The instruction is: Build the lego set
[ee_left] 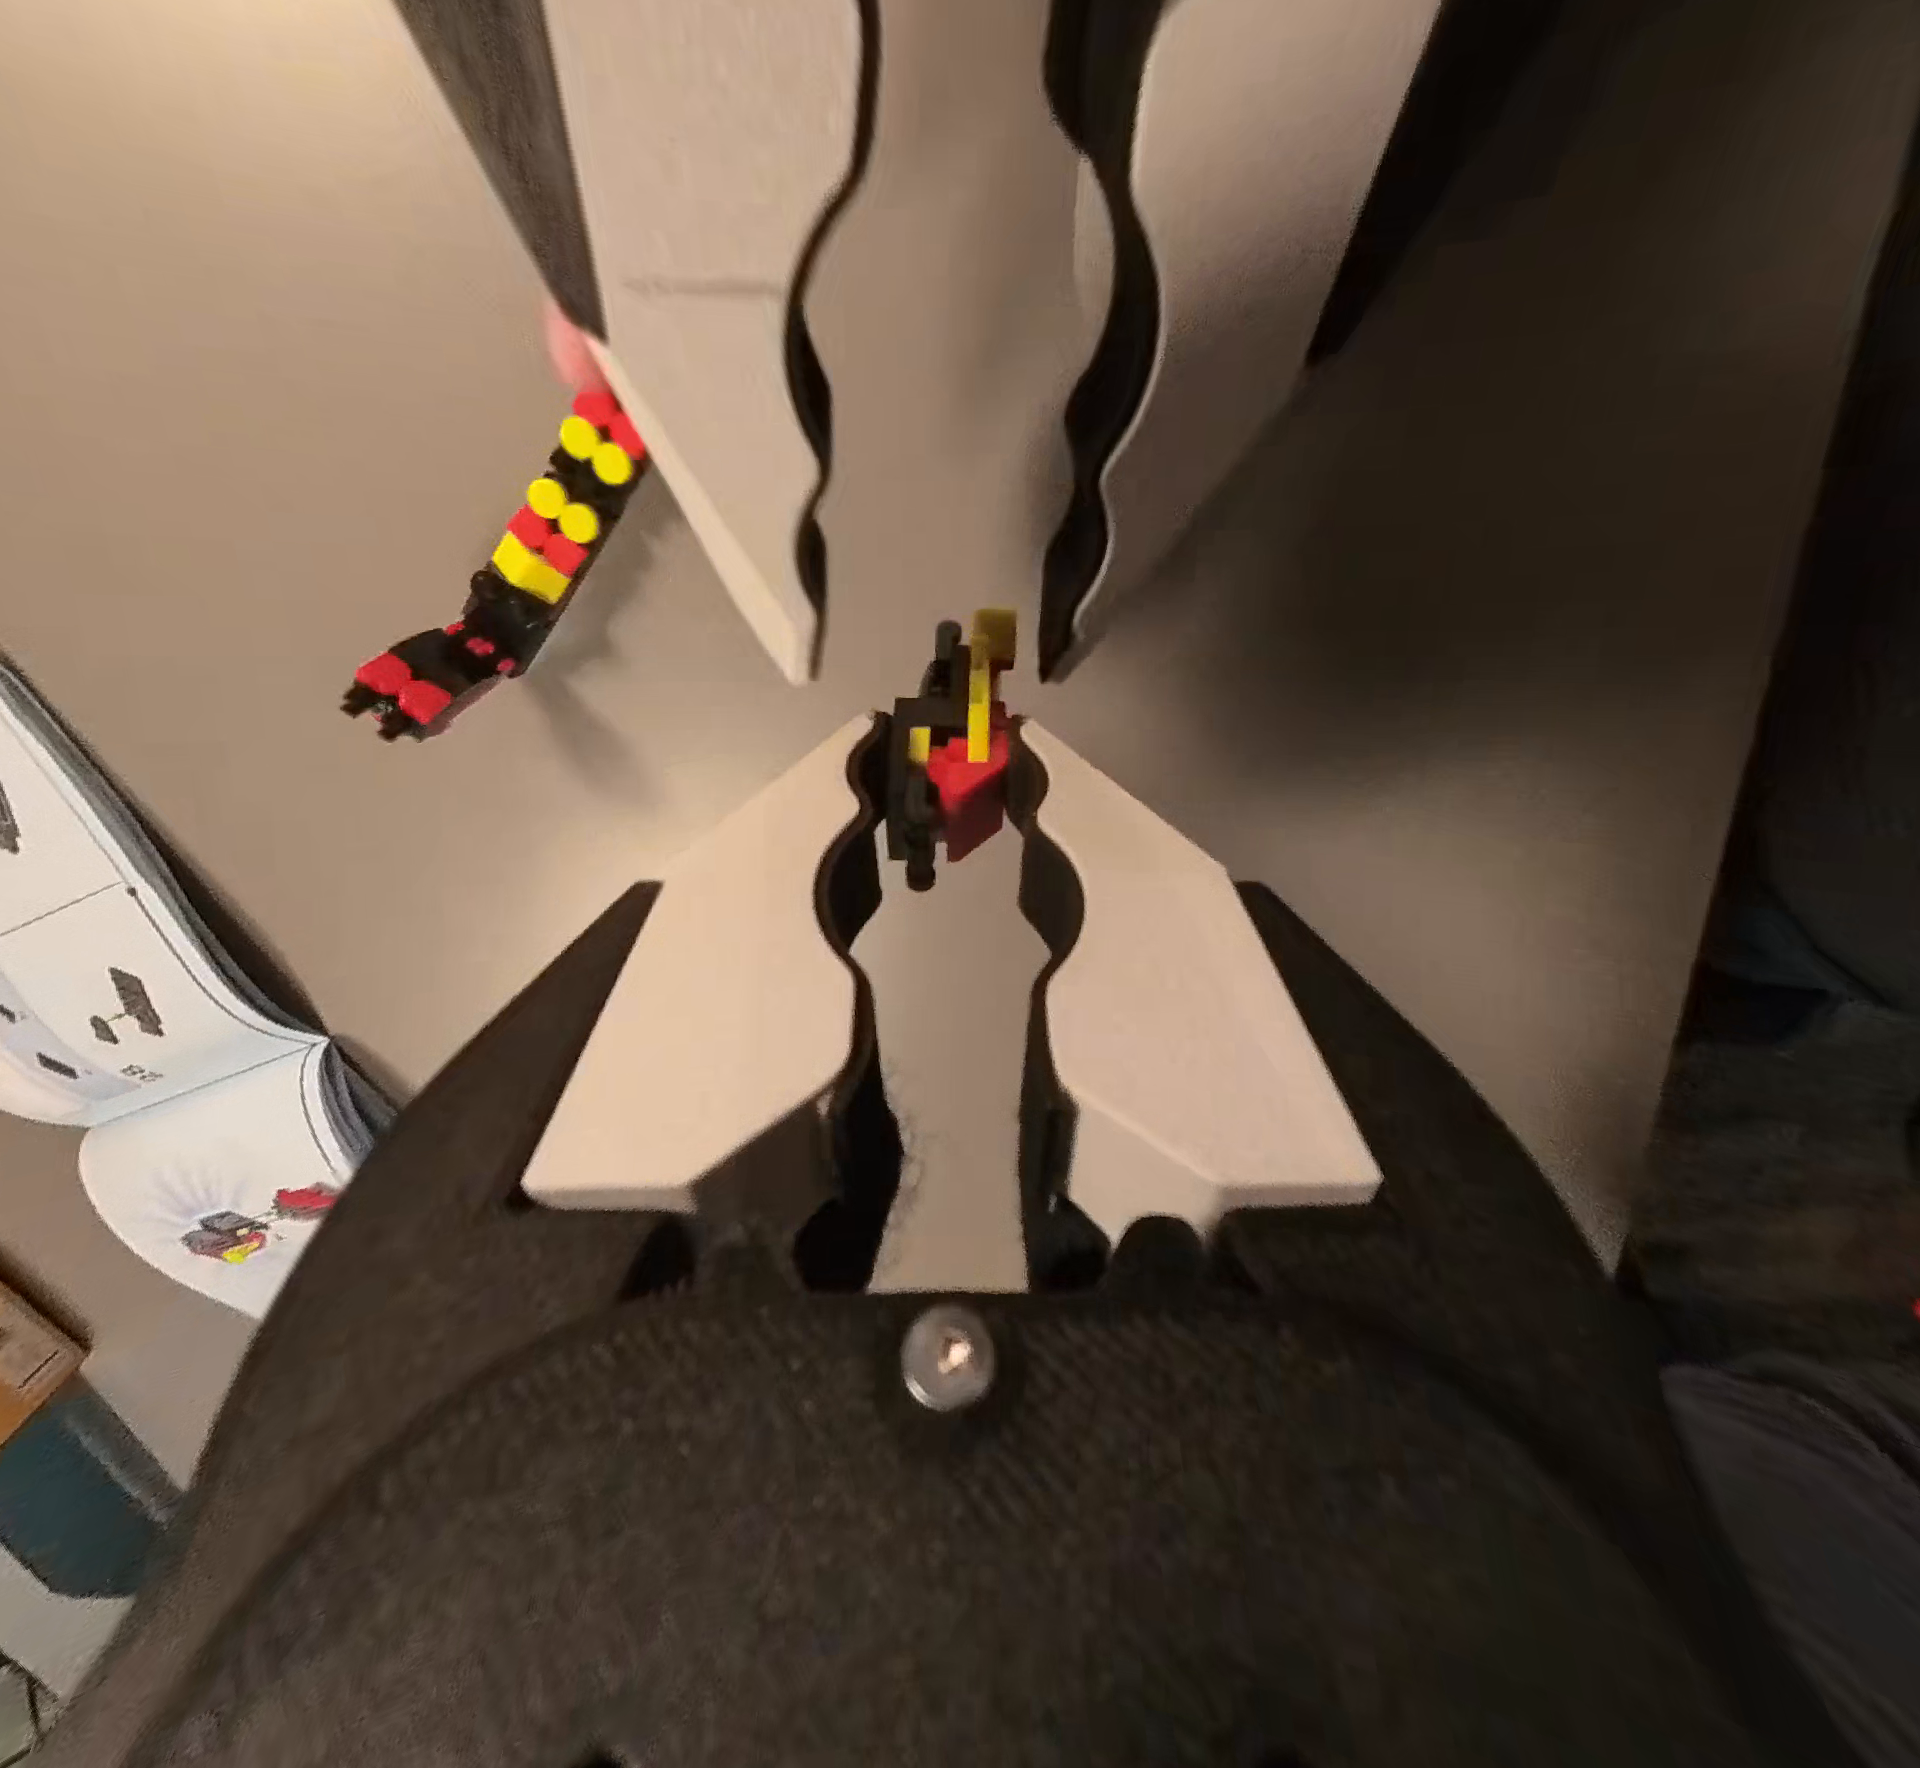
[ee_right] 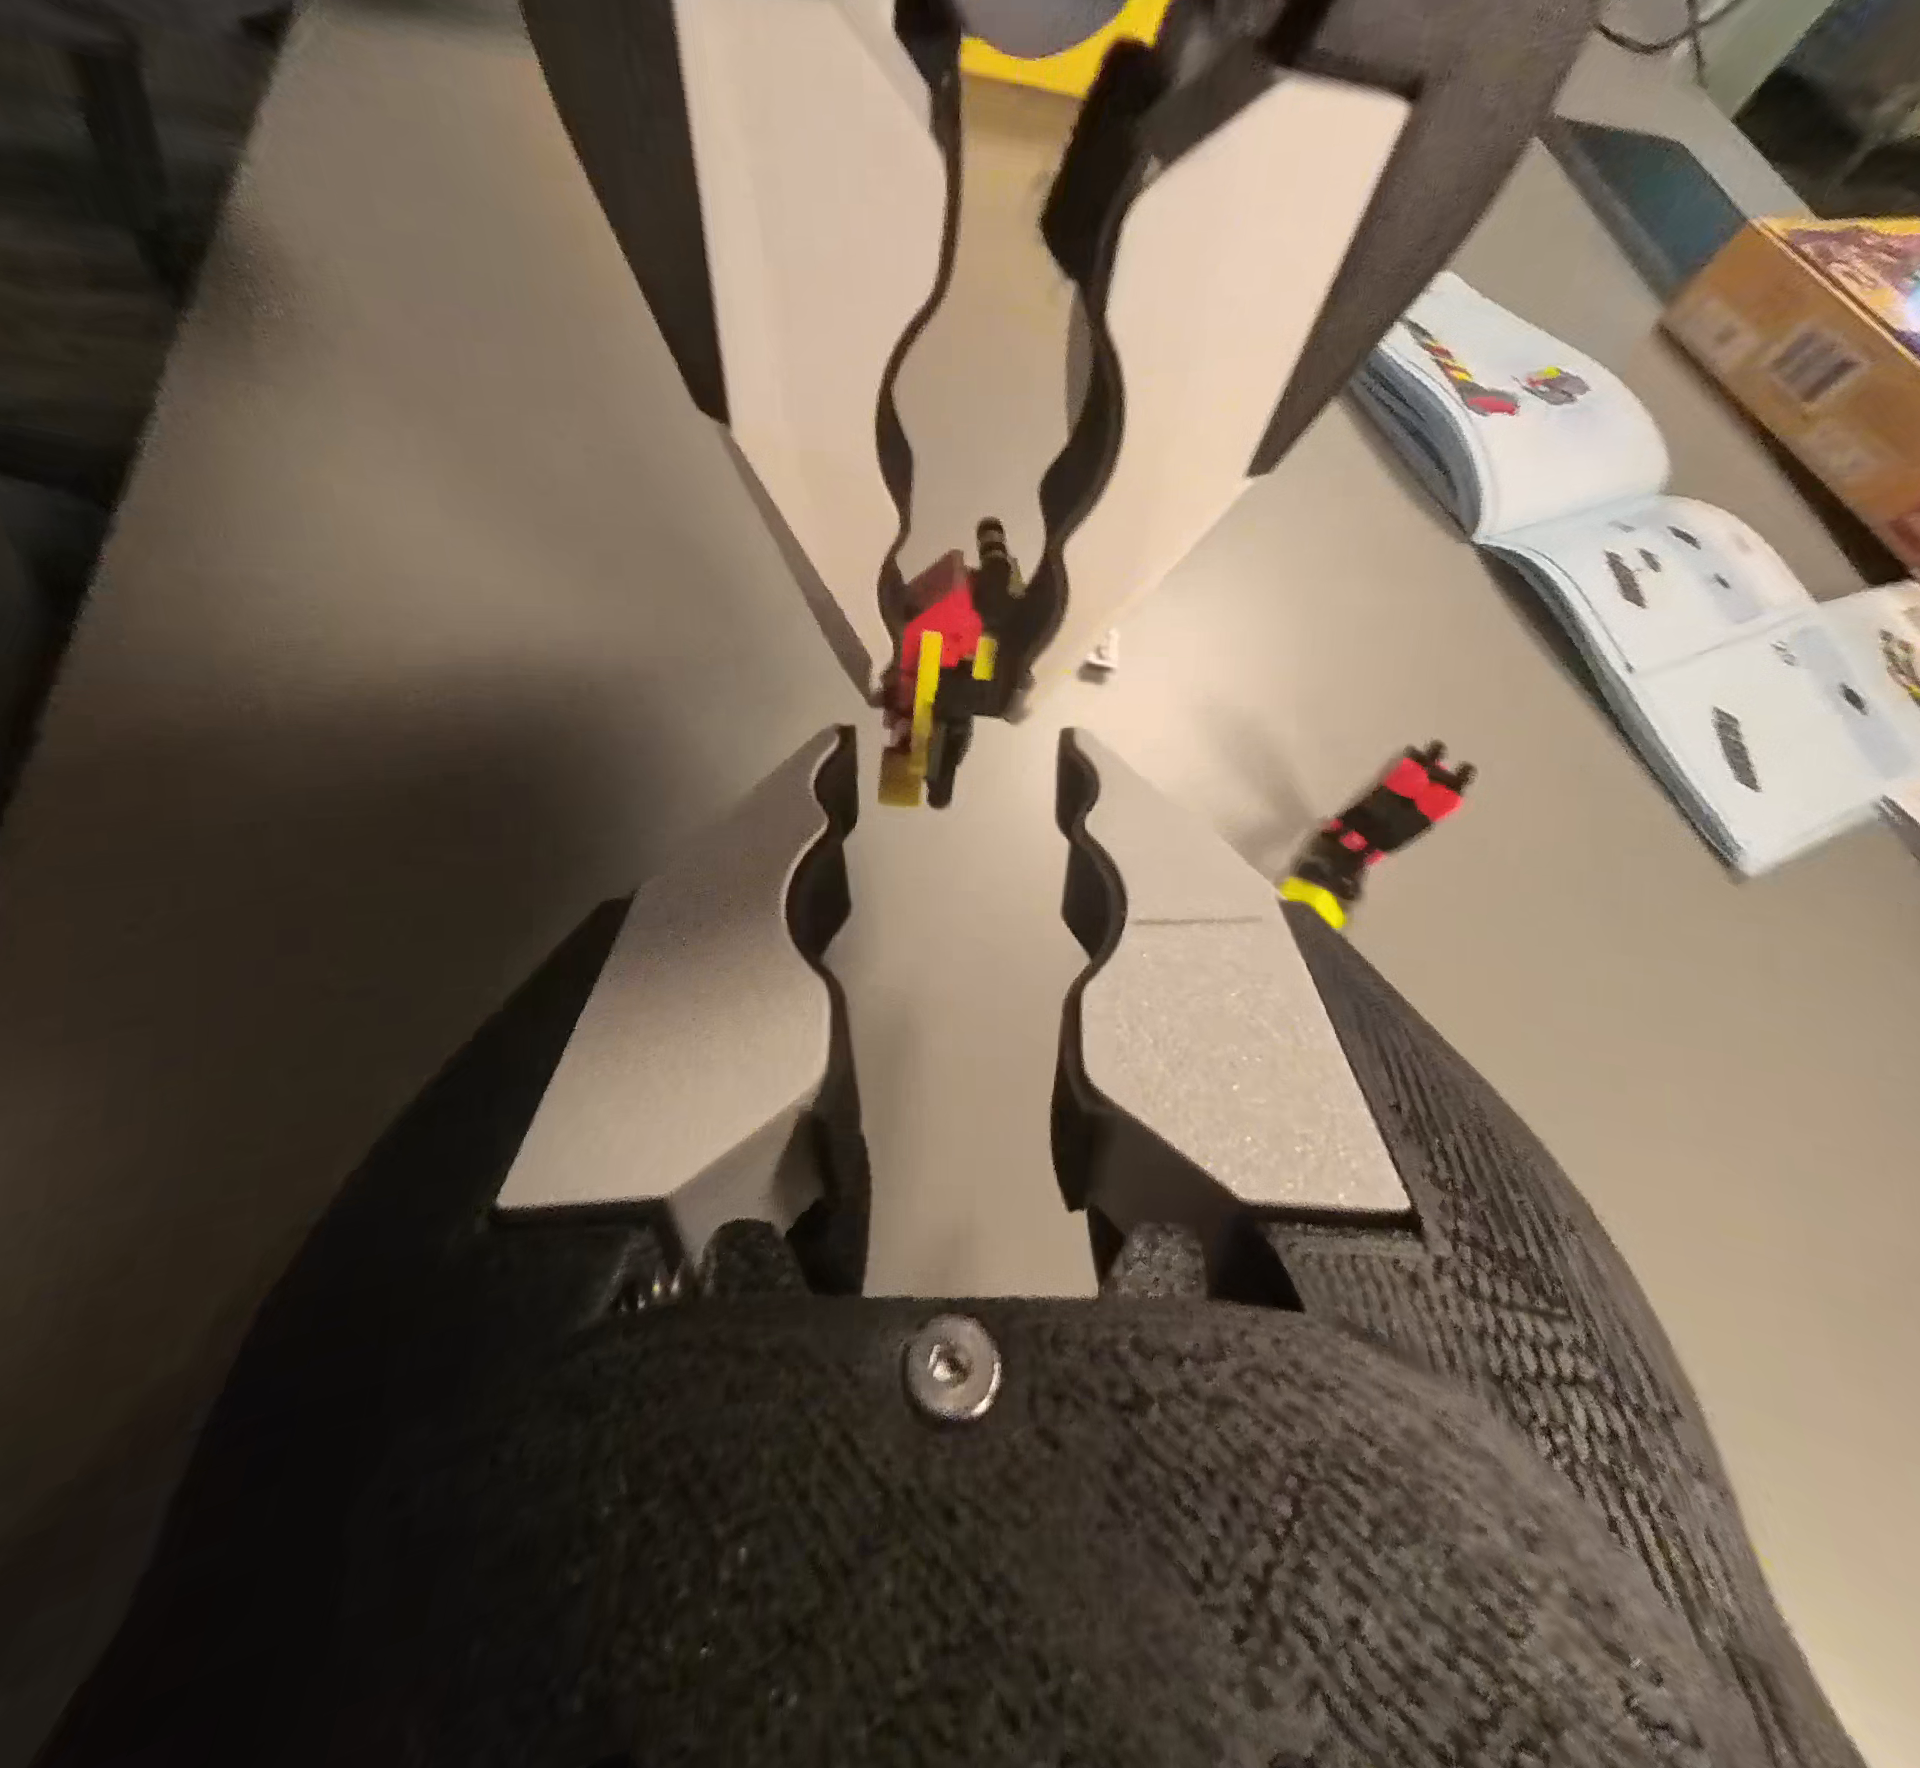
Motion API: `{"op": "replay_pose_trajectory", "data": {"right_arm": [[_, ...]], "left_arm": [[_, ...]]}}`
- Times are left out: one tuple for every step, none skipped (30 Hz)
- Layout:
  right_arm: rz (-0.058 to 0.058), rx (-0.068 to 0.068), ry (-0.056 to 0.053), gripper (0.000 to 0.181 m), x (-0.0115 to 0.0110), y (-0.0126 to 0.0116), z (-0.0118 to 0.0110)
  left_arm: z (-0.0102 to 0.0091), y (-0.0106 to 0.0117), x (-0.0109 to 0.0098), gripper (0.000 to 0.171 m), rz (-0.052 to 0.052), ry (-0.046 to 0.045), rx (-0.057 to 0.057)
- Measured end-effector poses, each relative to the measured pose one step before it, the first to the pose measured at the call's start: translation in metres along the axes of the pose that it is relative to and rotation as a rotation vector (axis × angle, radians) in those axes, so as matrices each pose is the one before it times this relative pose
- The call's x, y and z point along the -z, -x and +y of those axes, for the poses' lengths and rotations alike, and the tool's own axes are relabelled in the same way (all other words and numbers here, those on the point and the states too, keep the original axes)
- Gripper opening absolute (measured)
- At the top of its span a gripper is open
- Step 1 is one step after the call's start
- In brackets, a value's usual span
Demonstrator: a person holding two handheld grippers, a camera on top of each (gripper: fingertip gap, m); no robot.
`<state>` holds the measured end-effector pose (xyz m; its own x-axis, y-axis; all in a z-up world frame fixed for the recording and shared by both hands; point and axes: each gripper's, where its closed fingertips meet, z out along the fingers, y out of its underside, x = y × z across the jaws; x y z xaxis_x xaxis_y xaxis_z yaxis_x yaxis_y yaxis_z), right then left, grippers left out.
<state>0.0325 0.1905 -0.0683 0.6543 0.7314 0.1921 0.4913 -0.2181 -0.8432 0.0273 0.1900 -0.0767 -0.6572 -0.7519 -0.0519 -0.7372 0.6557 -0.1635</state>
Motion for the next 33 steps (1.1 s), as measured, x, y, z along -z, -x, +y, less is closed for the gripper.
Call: {"op": "replay_pose_trajectory", "data": {"right_arm": [[-0.0295, 0.0029, -0.0184, 0.033, -0.00171, 0.00515, -0.00102], [-0.0213, 0.0032, -0.0149, 0.028, -0.00161, 0.00345, -0.00024], [-0.0117, 0.0109, -0.0083, 0.026, -0.00131, 0.00171, 0.00048], [-0.0119, 0.0156, -0.0010, 0.022, -0.00081, 0.00159, 0.00133], [-0.0229, 0.0141, -0.0007, 0.016, -0.00069, 0.00335, 0.00117], [-0.0282, 0.0124, -0.0060, 0.016, -0.00059, 0.00435, 0.00054], [-0.0264, 0.0093, -0.0062, 0.016, -0.00033, 0.00418, 0.00011], [-0.0275, 0.0111, -0.0010, 0.016, -0.00048, 0.00448, 0.00038], [-0.0245, 0.0176, 0.0053, 0.016, -0.00093, 0.00438, 0.00084], [-0.0170, 0.0207, 0.0113, 0.015, -0.00164, 0.00337, 0.00142], [-0.0134, 0.0192, 0.0166, 0.015, -0.00221, 0.00297, 0.00186], [-0.0128, 0.0147, 0.0206, 0.015, -0.00275, 0.00276, 0.00250], [-0.0097, 0.0103, 0.0208, 0.015, -0.00285, 0.00188, 0.00324], [-0.0025, 0.0075, 0.0211, 0.015, -0.00264, 0.00051, 0.00408], [0.0027, 0.0049, 0.0133, 0.015, -0.00175, -0.00057, 0.00351], [-0.0010, -0.0003, -0.0017, 0.014, -0.00020, -0.00063, 0.00146], [-0.0039, -0.0075, -0.0044, 0.014, 0.00085, -0.00085, 0.00077], [-0.0014, -0.0104, -0.0021, 0.014, 0.00127, -0.00135, 0.00122], [0.0003, -0.0088, -0.0021, 0.014, 0.00143, -0.00151, 0.00165], [0.0013, -0.0066, 0.0031, 0.014, 0.00157, -0.00142, 0.00272], [0.0031, -0.0032, 0.0068, 0.014, 0.00190, -0.00158, 0.00372], [0.0043, -0.0007, 0.0030, 0.013, 0.00283, -0.00153, 0.00324], [0.0058, -0.0003, 0.0025, 0.013, 0.00376, -0.00168, 0.00300], [0.0111, -0.0001, 0.0063, 0.013, 0.00462, -0.00261, 0.00326], [0.0153, 0.0019, 0.0066, 0.013, 0.00504, -0.00345, 0.00315], [0.0183, 0.0024, 0.0023, 0.013, 0.00530, -0.00400, 0.00291], [0.0195, -0.0020, -0.0018, 0.013, 0.00515, -0.00431, 0.00272], [0.0164, -0.0096, -0.0022, 0.013, 0.00482, -0.00423, 0.00333], [0.0137, -0.0155, -0.0017, 0.014, 0.00459, -0.00422, 0.00404], [0.0128, -0.0185, -0.0014, 0.014, 0.00442, -0.00435, 0.00439], [0.0153, -0.0201, -0.0002, 0.014, 0.00461, -0.00503, 0.00492], [0.0176, -0.0199, 0.0017, 0.014, 0.00487, -0.00583, 0.00532], [0.0179, -0.0178, 0.0032, 0.014, 0.00516, -0.00603, 0.00547]], "left_arm": [[-0.00227, -0.00268, 0.00001, 0.020, 0.0049, -0.00666, 0.0065], [-0.00133, -0.00262, -0.00006, 0.020, 0.0025, -0.00253, 0.0083], [0.00174, -0.00286, -0.00092, 0.020, 0.0019, 0.01331, 0.0109], [0.00040, -0.00102, -0.00086, 0.020, -0.0130, 0.00245, 0.0133], [0.00047, -0.00081, -0.00070, 0.020, -0.0148, -0.00129, 0.0162], [-0.00076, -0.00316, -0.00039, 0.020, -0.0017, -0.01137, 0.0116], [-0.00061, -0.00398, -0.00060, 0.020, -0.0001, -0.01303, 0.0148], [0.00020, -0.00422, -0.00102, 0.020, -0.0013, -0.01018, 0.0178], [0.00049, -0.00448, -0.00144, 0.021, -0.0027, -0.01042, 0.0155], [0.00168, -0.00361, -0.00179, 0.021, -0.0106, -0.00630, 0.0115], [0.00234, -0.00303, -0.00197, 0.021, -0.0128, -0.00295, 0.0053], [0.00275, -0.00265, -0.00203, 0.022, -0.0093, -0.00175, 0.0013], [0.00267, -0.00204, -0.00199, 0.022, -0.0046, -0.00089, 0.0019], [0.00224, -0.00038, -0.00182, 0.021, -0.0059, -0.00132, 0.0029], [0.00141, 0.00100, -0.00127, 0.021, -0.0051, -0.00494, 0.0061], [-0.00069, 0.00071, -0.00038, 0.021, 0.0022, -0.01599, 0.0080], [-0.00174, 0.00072, 0.00000, 0.021, 0.0059, -0.02201, 0.0050], [-0.00185, 0.00176, -0.00038, 0.021, 0.0016, -0.02120, -0.0010], [-0.00137, 0.00193, -0.00093, 0.021, 0.0031, -0.01642, -0.0036], [-0.00052, 0.00215, -0.00118, 0.024, 0.0047, -0.01039, -0.0021], [0.00027, 0.00261, -0.00118, 0.031, 0.0039, -0.00737, -0.0013], [0.00073, 0.00286, -0.00056, 0.035, 0.0030, -0.01014, -0.0002], [0.00104, 0.00227, 0.00009, 0.039, 0.0056, -0.01672, 0.0034], [0.00070, 0.00387, 0.00066, 0.047, -0.0077, -0.02720, 0.0045], [-0.00224, 0.01048, 0.00100, 0.057, -0.0513, -0.04795, 0.0032], [-0.00647, 0.01604, 0.00145, 0.060, -0.0934, -0.07768, 0.0140], [-0.00728, 0.01141, 0.00014, 0.060, -0.0695, -0.08853, 0.0276], [-0.00605, 0.00224, -0.00122, 0.059, -0.0118, -0.08243, 0.0362], [-0.00460, -0.00378, -0.00219, 0.059, 0.0301, -0.06845, 0.0337], [-0.00179, -0.00459, -0.00316, 0.061, 0.0373, -0.04725, 0.0265], [0.00075, -0.00223, -0.00407, 0.063, 0.0230, -0.02592, 0.0189], [0.00098, 0.00090, -0.00440, 0.063, 0.0018, -0.02116, 0.0097], [-0.00061, 0.00215, -0.00413, 0.062, -0.0080, -0.03053, 0.0045]]}}
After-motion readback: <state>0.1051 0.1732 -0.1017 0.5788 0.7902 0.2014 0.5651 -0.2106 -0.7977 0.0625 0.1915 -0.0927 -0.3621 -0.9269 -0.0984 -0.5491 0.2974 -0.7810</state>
